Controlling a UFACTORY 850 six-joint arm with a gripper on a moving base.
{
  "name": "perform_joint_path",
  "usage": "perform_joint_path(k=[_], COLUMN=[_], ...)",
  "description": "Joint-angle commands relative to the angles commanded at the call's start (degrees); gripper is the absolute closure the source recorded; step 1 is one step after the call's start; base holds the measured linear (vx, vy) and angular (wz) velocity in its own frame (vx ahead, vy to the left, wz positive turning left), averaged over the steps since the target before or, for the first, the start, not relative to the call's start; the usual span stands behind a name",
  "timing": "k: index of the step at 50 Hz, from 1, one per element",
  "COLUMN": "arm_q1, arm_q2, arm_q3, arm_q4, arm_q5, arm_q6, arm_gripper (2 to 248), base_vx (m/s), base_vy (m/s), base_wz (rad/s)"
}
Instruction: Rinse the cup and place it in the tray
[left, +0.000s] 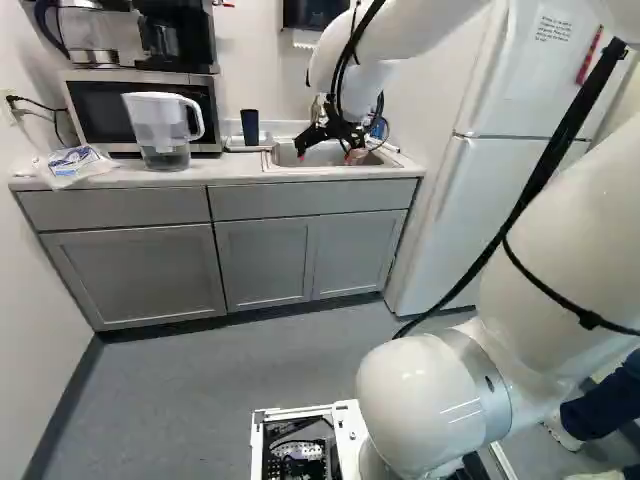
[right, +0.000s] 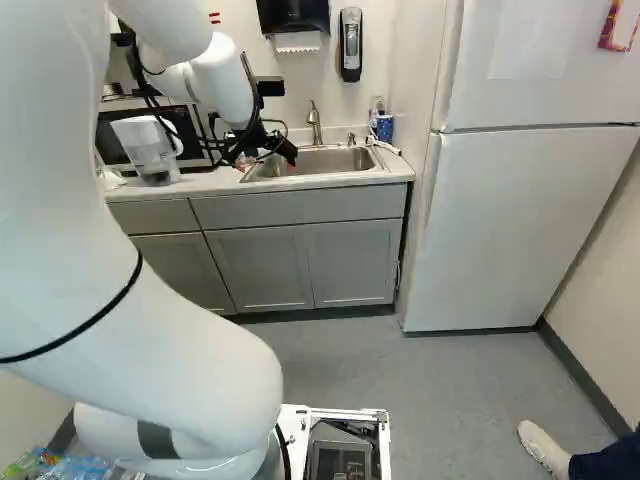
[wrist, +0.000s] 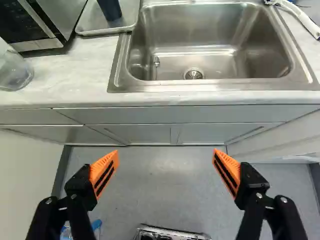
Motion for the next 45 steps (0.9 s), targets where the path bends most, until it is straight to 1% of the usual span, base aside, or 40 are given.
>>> perform_joint_path(k=[23,45], arm_q1=[-0.14,-0.56], arm_q2=[0.22,0.87], arm_q3=[1.08,4.37], arm_q4=[-0.11,-0.44], arm_q5=[1.52,6.14], arm_q6=[0.06,0.25], arm_gripper=[3,3], base_vx=[0.0,0.0], base_vy=[0.0,0.0], base_wz=[0.0,0.0])
